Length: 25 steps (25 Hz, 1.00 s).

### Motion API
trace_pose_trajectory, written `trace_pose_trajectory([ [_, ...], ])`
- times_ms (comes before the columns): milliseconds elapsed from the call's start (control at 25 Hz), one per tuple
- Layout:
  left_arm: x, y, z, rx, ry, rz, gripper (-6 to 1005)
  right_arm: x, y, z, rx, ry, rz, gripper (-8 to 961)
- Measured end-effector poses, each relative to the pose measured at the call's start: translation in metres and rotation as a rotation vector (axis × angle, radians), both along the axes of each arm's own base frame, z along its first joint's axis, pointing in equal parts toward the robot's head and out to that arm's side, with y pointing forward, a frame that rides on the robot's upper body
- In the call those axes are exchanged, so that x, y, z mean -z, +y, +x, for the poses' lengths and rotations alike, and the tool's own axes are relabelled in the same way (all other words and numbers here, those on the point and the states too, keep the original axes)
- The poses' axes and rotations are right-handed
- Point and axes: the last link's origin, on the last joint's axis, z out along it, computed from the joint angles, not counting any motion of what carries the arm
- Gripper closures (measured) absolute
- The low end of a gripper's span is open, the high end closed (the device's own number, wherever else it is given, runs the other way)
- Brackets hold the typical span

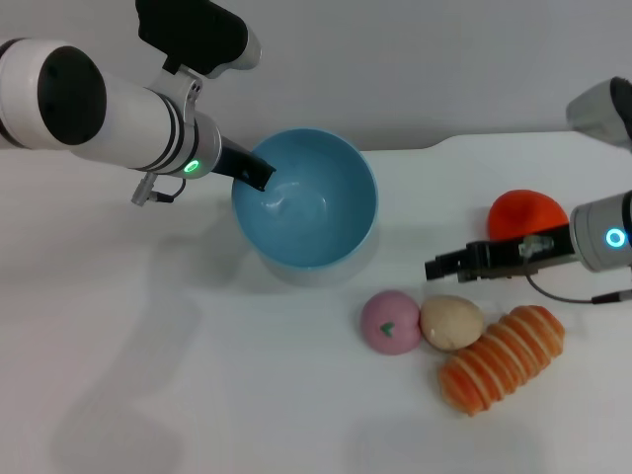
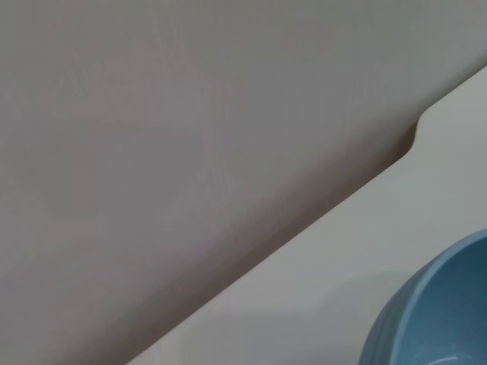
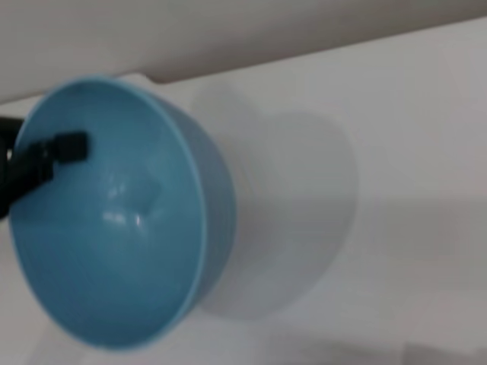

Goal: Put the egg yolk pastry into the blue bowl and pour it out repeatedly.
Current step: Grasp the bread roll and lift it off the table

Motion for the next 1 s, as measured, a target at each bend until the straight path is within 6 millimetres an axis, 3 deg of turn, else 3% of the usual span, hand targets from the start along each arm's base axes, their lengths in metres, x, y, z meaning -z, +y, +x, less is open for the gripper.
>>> trace_pose_trajectory([
  [240,-0.001,0.001,0.001,0.004,0.002,0.002,999,0.001,-0.009,0.011,0.061,-0.054,-0.049,394],
  [520,-0.001,0.002,0.002,0.008,0.002,0.004,1000,0.000,-0.005,0.017,0.069,-0.074,-0.010,394],
  [1000,0.000,0.002,0.001,0.009,0.003,0.010,999,0.009,-0.003,0.008,0.035,-0.060,-0.004,395],
])
